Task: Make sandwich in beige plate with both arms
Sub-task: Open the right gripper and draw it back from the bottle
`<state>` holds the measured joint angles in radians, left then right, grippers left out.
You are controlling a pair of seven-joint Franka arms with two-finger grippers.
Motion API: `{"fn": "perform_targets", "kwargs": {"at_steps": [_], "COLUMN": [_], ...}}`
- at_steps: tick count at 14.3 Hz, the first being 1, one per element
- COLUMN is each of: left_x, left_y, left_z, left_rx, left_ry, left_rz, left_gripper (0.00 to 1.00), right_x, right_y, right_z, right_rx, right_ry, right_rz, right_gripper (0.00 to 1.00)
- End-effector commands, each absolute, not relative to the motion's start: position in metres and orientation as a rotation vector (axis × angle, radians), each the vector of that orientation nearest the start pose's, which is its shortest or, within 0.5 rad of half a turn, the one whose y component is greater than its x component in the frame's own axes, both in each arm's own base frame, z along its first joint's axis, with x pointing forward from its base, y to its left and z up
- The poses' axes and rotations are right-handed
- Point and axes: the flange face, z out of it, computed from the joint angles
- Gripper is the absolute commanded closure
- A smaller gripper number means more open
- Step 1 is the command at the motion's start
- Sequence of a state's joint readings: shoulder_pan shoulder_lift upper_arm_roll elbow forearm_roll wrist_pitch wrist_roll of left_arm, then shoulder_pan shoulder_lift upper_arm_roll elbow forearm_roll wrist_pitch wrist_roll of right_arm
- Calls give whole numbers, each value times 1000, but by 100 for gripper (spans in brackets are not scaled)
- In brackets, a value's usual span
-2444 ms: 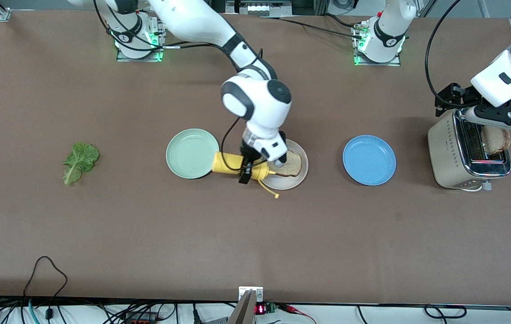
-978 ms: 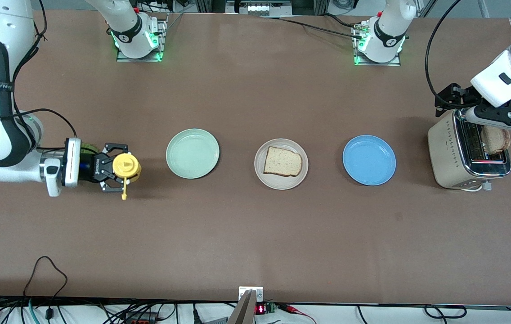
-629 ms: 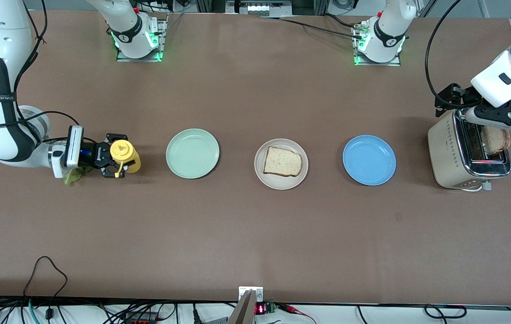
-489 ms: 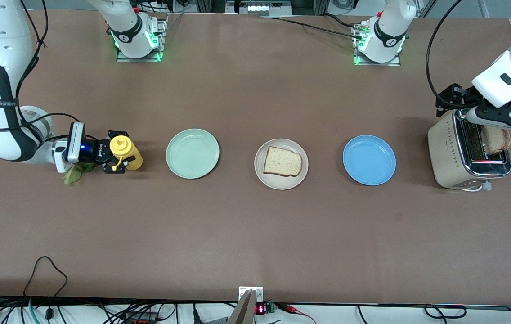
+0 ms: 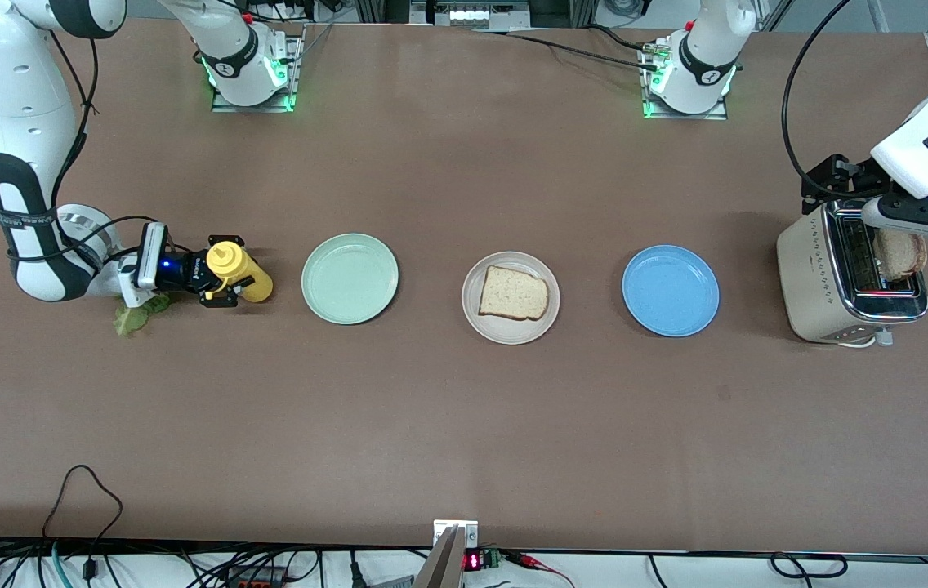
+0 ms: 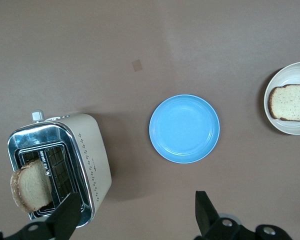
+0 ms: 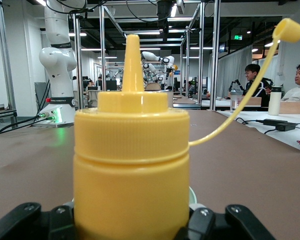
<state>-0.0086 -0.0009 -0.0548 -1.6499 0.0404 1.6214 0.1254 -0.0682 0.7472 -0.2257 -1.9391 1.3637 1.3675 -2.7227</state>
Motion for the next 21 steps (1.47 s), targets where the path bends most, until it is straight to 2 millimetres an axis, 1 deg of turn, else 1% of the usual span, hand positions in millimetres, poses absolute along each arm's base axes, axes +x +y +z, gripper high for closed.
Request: {"fn": "perform_targets", "kwargs": {"at_steps": [1, 3, 4, 7, 8, 10, 12, 13, 14, 15, 17, 18, 20, 21], "left_x": [560, 560, 560, 561, 562, 561, 562, 561, 561, 561, 561, 562, 561, 561], "left_y": [-30, -30, -29, -34, -34, -30, -30, -30, -30, -30, -31, -31, -32, -32], "left_z": [592, 593, 593, 593, 592, 591, 591, 591, 591, 591, 591, 592, 591, 591], "left_rx": [-3090, -3088, -3090, -3090, -3090, -3090, -3090, -3090, -3090, -3090, -3090, -3090, -3088, -3087], "left_ry": [301, 301, 299, 306, 306, 301, 301, 301, 301, 301, 304, 304, 304, 304], "left_rz": [40, 35, 33, 33, 30, 35, 33, 35, 35, 35, 35, 33, 35, 38], "left_gripper": [0, 0, 0, 0, 0, 0, 0, 0, 0, 0, 0, 0, 0, 0], "right_x": [531, 529, 529, 532, 533, 535, 536, 536, 533, 533, 531, 532, 541, 549], "right_y": [-42, -43, -43, -47, -48, -57, -77, -82, -95, -104, -122, -132, -151, -161], "right_z": [116, 104, 103, 107, 109, 116, 122, 124, 126, 132, 152, 166, 200, 220], "right_rx": [-1175, -1175, -1176, -1181, -1182, -1212, -1241, -1244, -1264, -1280, -1316, -1337, -1390, -1428], "right_ry": [-1263, -1262, -1262, -1266, -1266, -1271, -1300, -1310, -1317, -1331, -1360, -1382, -1439, -1472], "right_rz": [-1225, -1225, -1224, -1223, -1220, -1201, -1168, -1154, -1135, -1122, -1072, -1045, -969, -921], "right_gripper": [59, 56, 50, 16, 0, 0, 0, 0, 0, 0, 0, 0, 0, 0]}}
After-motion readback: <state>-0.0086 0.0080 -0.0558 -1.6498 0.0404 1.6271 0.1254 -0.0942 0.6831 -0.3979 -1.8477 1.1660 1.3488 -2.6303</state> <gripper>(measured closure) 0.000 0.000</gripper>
